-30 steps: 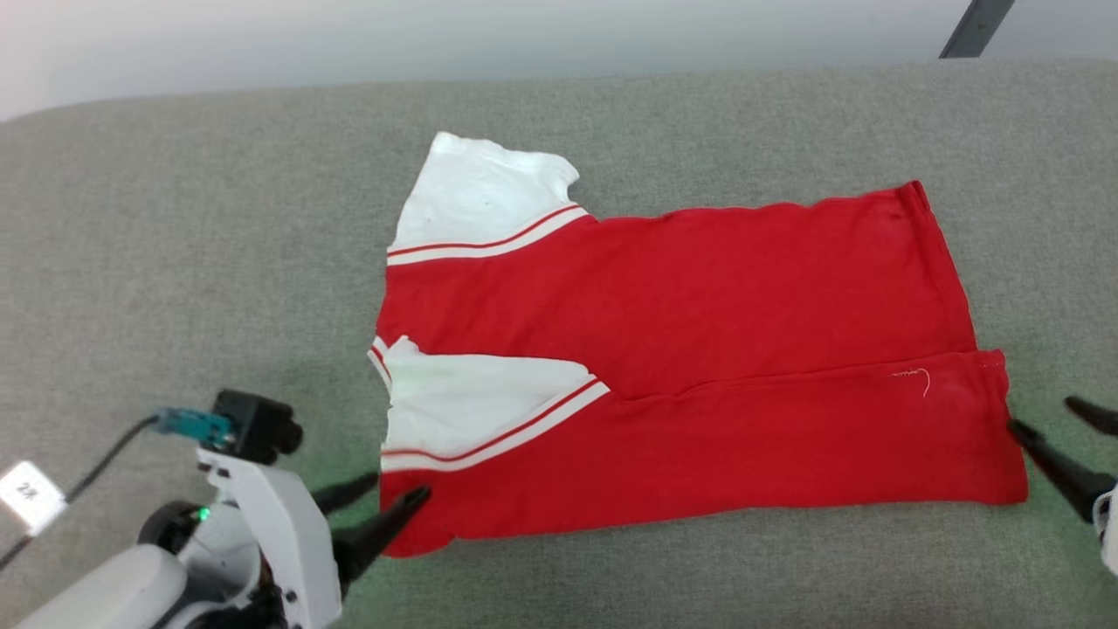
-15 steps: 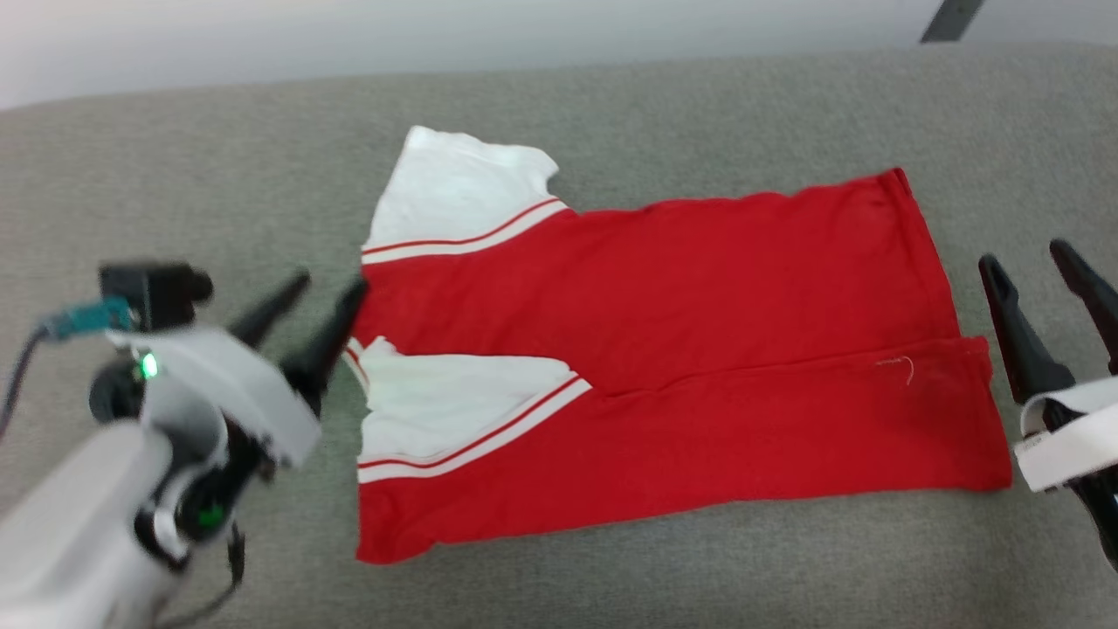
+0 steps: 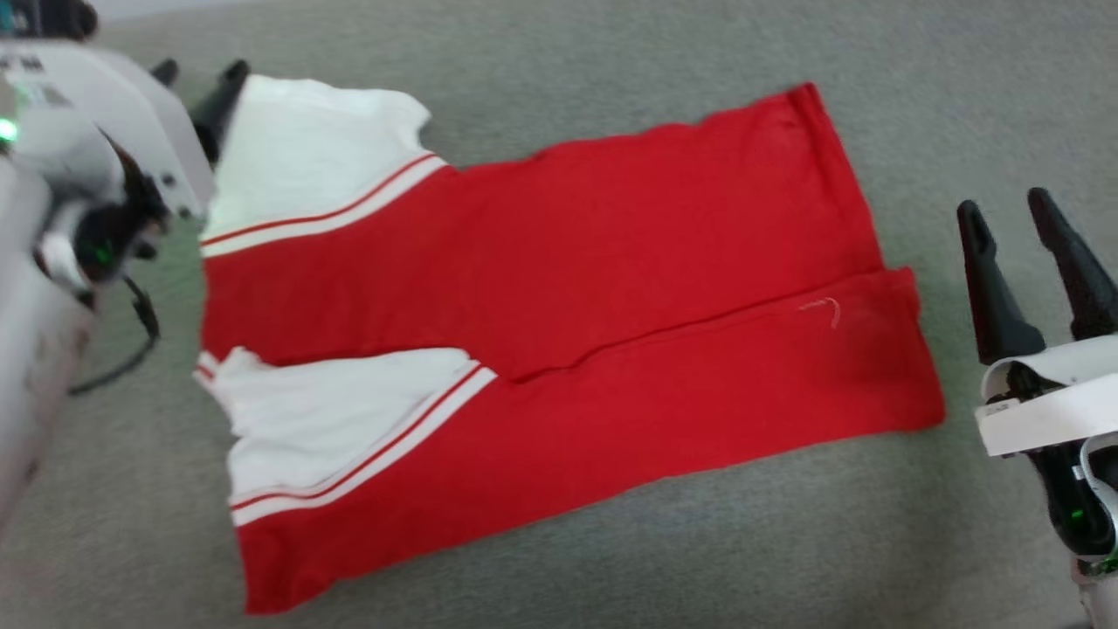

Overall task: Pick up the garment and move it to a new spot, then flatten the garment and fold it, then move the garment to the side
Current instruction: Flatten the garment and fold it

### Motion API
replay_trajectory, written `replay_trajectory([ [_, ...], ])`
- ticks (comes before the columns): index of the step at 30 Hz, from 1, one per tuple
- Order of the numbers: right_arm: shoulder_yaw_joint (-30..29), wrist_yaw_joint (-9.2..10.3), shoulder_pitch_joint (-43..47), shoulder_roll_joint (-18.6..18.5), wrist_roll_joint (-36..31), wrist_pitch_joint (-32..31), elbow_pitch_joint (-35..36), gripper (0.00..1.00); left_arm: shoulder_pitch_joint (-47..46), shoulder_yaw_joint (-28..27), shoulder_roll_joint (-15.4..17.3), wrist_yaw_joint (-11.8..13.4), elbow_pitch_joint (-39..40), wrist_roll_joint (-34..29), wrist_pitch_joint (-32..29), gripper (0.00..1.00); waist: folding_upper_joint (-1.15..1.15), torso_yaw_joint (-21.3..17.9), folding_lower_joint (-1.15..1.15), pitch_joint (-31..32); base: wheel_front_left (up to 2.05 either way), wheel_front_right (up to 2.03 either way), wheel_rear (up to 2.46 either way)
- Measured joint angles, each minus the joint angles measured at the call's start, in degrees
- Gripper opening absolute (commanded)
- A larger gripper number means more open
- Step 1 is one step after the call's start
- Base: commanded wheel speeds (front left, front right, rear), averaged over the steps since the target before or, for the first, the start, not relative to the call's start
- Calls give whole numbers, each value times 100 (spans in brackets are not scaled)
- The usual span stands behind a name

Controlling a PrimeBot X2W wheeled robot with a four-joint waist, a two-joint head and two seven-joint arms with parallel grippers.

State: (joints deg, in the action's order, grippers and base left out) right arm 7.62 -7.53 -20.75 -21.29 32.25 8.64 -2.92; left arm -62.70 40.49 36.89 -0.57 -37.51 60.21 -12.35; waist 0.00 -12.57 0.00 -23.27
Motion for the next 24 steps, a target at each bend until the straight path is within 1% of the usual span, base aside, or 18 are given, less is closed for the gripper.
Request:
replay_trajectory([
  [1,67,0,-29,23,44,43,-81,100,-336,110,-43,-58,-394,15,-557,100,0,-141,0,-94,0,0,0],
  [2,67,0,-29,23,44,43,-81,100,-336,110,-43,-58,-394,15,-557,100,0,-141,0,-94,0,0,0],
  [3,104,0,-50,23,83,44,-126,100,-461,176,-63,-122,-543,35,-871,100,0,-212,0,-138,0,0,0],
  [4,199,0,-90,24,135,51,-203,100,-682,287,-91,-147,-846,88,-1489,100,0,-343,0,-220,0,0,0],
  [5,257,0,-105,21,166,43,-242,100,-797,354,-79,-146,-985,91,-1829,100,0,-406,0,-260,0,0,0],
  [7,328,0,-119,7,214,71,-288,100,-1015,487,-32,-144,-1180,69,-2386,100,0,-513,0,-340,0,0,0],
  [8,357,0,-126,-7,252,69,-315,100,-1122,527,-19,-100,-1263,55,-2565,100,0,-553,0,-386,0,0,0],
  [11,423,0,-153,-74,305,94,-375,100,-1416,660,9,-52,-1410,-85,-2869,100,0,-648,0,-521,0,0,0],
  [15,505,0,-264,-152,339,93,-406,100,-1624,727,4,-52,-1538,-185,-2956,100,0,-703,0,-644,0,0,0],
  [17,632,0,-422,-254,347,52,-397,100,-1777,850,-7,-152,-1602,-379,-2840,100,0,-720,0,-734,0,0,0],
  [18,677,0,-489,-308,347,20,-388,100,-1784,811,-40,-192,-1668,-318,-2858,100,0,-711,0,-750,0,0,0],
  [19,677,0,-489,-308,347,20,-388,100,-1784,811,-40,-192,-1668,-318,-2858,87,0,-711,0,-750,0,0,0],
  [20,822,0,-665,-411,330,-105,-358,100,-1794,737,-132,-296,-1738,-152,-2959,60,0,-672,0,-762,0,0,0],
  [22,925,0,-784,-465,330,-212,-352,100,-1802,733,-160,-308,-1764,-127,-2964,22,0,-647,0,-763,0,0,0],
  [23,1036,0,-922,-524,345,-376,-363,100,-1811,745,-186,-350,-1785,-129,-2963,0,0,-621,0,-766,0,0,0],
  [24,1180,0,-1080,-608,350,-597,-399,100,-1822,762,-222,-371,-1806,-129,-2963,0,0,-592,0,-768,0,0,0],
])
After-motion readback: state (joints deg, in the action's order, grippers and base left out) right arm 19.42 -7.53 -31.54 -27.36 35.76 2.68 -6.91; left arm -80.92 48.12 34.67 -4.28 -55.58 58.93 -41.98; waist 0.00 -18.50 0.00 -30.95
